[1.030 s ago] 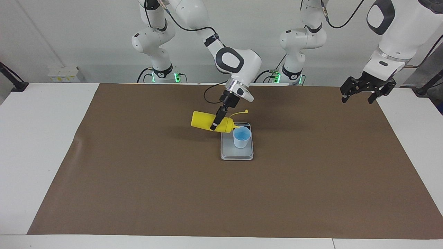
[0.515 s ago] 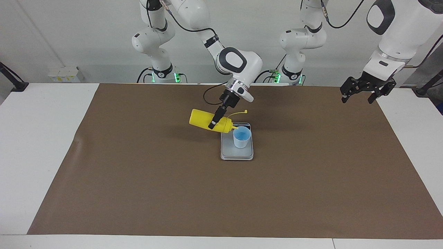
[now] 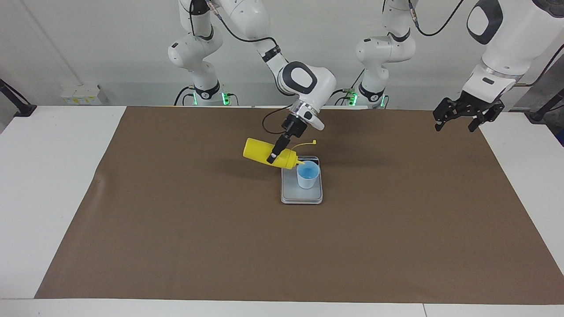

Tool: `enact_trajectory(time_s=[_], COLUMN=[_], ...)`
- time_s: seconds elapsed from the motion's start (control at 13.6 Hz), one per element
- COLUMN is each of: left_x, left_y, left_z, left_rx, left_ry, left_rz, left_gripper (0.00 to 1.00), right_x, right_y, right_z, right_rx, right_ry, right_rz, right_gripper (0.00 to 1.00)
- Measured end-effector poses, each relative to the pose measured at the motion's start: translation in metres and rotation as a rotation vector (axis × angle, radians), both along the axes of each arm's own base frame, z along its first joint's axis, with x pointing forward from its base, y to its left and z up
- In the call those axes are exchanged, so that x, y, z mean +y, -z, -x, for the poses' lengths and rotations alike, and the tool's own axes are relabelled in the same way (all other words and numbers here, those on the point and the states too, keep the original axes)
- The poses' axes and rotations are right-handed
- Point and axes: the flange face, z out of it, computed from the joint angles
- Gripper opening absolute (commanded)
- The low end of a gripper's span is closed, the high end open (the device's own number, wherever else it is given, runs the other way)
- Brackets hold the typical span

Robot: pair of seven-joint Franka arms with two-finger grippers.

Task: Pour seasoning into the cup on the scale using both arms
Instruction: 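Tilt the yellow bottle nozzle down into the blue cup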

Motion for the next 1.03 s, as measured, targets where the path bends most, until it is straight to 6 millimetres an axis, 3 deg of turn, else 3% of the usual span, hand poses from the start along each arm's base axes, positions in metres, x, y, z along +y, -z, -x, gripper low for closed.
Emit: enact_trajectory(time_s=[0.59,0.81,1.03], left_x=[0.0,0.0,0.0], left_y=[0.0,0.0,0.0], left_z=[0.0,0.0,0.0], left_rx=[0.0,0.0,0.0], left_ry=[0.0,0.0,0.0], left_rz=[0.0,0.0,0.0], left_gripper=[1.0,1.0,1.0], right_x=[-0.012,-0.041,-0.063], right_y=[-0.012,-0.035,-0.044], right_z=[-0.014,-0.033,-0.036], right_rx=[-0.009,0.027,0.062], right_ry=[0.052,0.073,0.114], right_rz=[-0.079,-0.224,-0.329], right_gripper=[0.5,0.49,0.49])
